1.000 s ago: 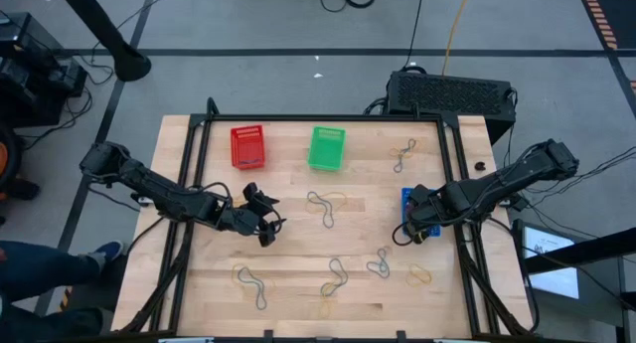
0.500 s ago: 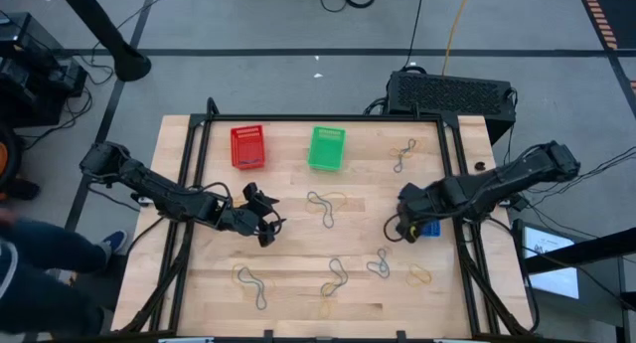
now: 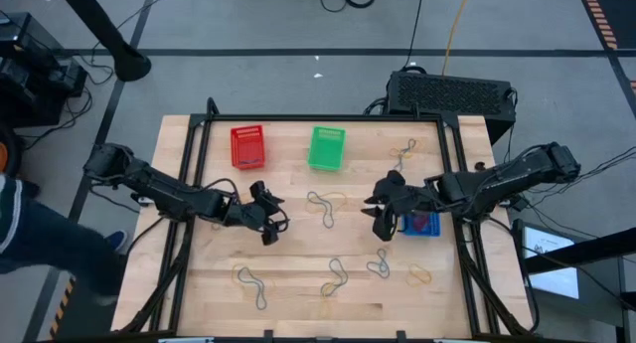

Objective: Sort rubber bands into baskets
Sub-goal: Put the blue rubber band into the red bin

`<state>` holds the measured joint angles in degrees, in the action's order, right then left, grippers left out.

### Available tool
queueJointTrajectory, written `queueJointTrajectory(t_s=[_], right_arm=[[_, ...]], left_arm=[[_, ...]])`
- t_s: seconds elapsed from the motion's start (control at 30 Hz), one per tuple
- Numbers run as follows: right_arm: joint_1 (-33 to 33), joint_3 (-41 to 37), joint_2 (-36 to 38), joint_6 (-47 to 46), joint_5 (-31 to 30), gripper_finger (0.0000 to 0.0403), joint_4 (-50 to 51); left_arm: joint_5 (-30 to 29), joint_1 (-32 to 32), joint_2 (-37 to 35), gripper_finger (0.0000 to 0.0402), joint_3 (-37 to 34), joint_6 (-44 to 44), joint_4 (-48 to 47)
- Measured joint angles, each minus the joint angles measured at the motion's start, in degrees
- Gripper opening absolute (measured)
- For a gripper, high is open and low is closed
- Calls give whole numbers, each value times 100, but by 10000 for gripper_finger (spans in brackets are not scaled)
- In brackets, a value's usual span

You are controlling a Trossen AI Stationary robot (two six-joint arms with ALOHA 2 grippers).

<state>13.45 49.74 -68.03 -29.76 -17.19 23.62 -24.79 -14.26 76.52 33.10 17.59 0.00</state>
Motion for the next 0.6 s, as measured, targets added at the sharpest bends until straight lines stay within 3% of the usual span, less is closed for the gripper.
queueJointTrajectory(t_s=[0.3,0.47,0.6], right_arm=[[166,0,-724,750,-371,125,-334],[166,-2,-1086,1202,-373,125,-596],[166,-2,-1221,1605,-373,125,-771]], left_arm=[[645,987,629,295,262,-1150,901],[1122,1394,1077,295,549,-1531,1021],[1165,1587,1479,295,832,-1991,1019]])
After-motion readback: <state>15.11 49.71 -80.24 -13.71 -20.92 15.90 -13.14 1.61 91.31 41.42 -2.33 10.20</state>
